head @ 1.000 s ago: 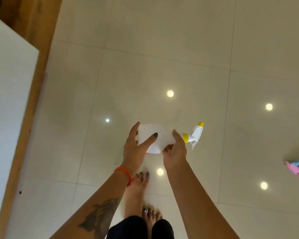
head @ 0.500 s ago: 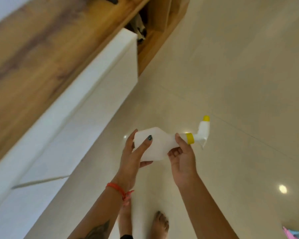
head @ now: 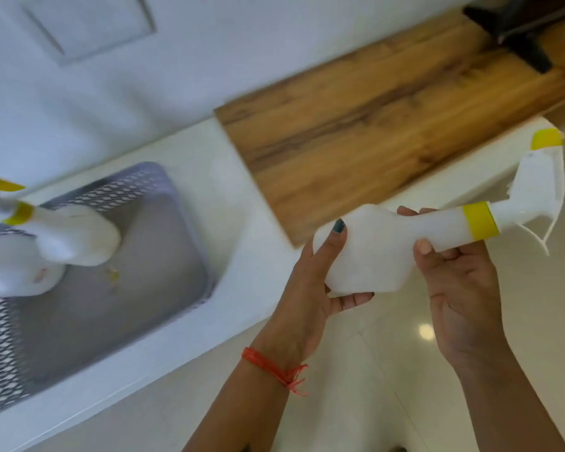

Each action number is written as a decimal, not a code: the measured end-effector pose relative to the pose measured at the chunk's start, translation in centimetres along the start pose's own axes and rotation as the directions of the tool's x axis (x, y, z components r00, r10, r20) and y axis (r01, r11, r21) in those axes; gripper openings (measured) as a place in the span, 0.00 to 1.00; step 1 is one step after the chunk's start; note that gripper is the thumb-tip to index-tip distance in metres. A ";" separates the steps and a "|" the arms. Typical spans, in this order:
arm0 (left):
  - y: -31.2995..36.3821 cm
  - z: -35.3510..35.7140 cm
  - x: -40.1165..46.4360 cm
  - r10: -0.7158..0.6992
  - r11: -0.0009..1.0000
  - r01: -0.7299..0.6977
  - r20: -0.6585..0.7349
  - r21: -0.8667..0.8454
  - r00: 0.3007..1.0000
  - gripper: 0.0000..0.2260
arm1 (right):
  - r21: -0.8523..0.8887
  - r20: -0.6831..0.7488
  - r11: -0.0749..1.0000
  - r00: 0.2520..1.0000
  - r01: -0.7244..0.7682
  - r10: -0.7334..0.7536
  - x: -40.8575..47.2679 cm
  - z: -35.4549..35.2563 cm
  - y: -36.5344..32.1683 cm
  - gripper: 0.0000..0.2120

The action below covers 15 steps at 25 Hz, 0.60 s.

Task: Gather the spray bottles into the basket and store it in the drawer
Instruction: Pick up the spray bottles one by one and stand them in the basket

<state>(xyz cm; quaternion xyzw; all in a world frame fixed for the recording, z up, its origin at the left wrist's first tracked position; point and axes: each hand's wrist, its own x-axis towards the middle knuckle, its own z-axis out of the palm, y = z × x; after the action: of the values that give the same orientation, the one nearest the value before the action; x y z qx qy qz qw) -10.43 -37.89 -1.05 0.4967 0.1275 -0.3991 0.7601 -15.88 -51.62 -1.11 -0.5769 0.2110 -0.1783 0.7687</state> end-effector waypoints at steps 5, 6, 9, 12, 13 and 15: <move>7.5 -8.3 -3.2 0.114 0.943 -0.188 -0.264 -0.275 0.958 0.18 | -0.112 0.197 0.988 0.977 0.107 -0.084 1.5 13.6 0.0 0.31; 8.5 -10.0 -3.5 0.115 0.915 -0.227 -0.324 -0.332 0.939 0.16 | -0.133 0.235 0.983 0.967 0.128 -0.094 1.9 15.9 0.6 0.30; 10.3 -14.8 -4.1 0.086 0.842 -0.315 -0.466 -0.439 0.881 0.15 | -0.301 0.337 0.927 0.935 0.222 -0.114 2.8 22.3 3.4 0.18; 10.6 -18.4 -3.5 0.003 0.782 -0.300 -0.477 -0.547 0.879 0.14 | -0.464 0.404 0.829 0.908 0.312 -0.115 3.8 26.1 7.2 0.20; 10.5 -19.5 -3.1 -0.032 0.767 -0.283 -0.476 -0.575 0.879 0.14 | -0.512 0.423 0.793 0.900 0.331 -0.102 4.1 27.0 8.7 0.25; 10.4 -21.1 -2.1 -0.077 0.749 -0.260 -0.470 -0.609 0.879 0.17 | -0.575 0.442 0.745 0.894 0.339 -0.066 4.7 28.2 11.3 0.30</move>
<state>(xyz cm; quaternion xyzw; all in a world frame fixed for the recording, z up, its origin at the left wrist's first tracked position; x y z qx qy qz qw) 0.09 -16.83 -3.08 0.2850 0.4126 -0.1579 0.8507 3.42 -28.06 -5.62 -0.8466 0.0342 -0.0604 0.5278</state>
